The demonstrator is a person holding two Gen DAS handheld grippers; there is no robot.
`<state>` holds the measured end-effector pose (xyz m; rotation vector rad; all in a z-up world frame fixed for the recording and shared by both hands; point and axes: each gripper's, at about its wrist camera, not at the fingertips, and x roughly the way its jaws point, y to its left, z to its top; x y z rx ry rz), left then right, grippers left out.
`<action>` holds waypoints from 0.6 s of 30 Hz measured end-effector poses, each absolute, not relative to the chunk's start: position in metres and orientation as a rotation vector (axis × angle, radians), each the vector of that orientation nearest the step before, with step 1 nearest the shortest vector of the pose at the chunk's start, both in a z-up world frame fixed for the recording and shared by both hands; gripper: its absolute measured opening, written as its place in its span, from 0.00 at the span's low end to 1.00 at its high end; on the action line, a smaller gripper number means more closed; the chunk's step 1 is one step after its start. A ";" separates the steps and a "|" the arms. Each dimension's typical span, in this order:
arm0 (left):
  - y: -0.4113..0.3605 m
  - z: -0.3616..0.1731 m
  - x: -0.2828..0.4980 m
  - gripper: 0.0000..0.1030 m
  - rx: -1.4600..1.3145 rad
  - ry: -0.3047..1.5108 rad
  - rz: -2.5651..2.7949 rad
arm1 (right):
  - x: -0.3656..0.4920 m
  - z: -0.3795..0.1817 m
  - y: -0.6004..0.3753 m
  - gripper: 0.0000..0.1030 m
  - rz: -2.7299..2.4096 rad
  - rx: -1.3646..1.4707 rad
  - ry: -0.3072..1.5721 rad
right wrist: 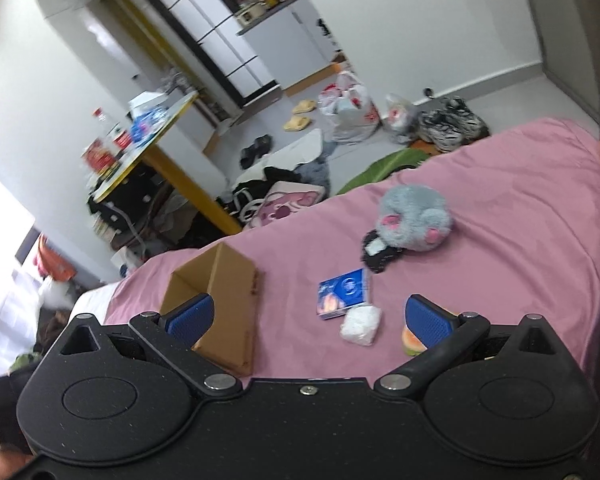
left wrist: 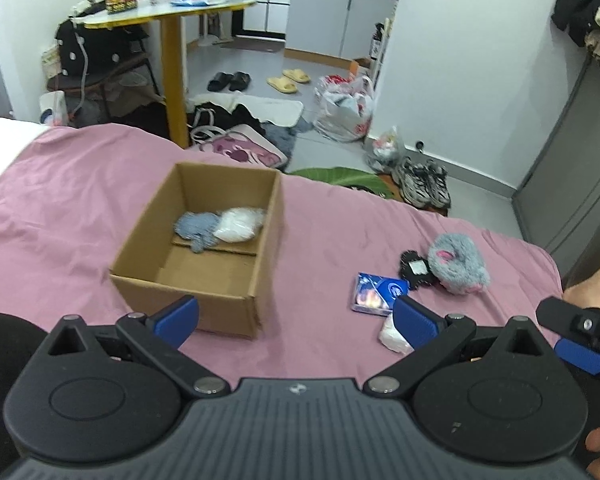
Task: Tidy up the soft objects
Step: 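Grasp the white cloth bundle with the left tool while the right tool grasps the burger plush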
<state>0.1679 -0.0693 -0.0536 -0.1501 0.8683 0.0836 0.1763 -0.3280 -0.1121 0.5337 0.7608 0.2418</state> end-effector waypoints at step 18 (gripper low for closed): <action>-0.126 -0.128 0.216 0.87 -0.162 0.986 -0.020 | 0.211 -0.182 -0.366 0.80 0.069 0.694 0.907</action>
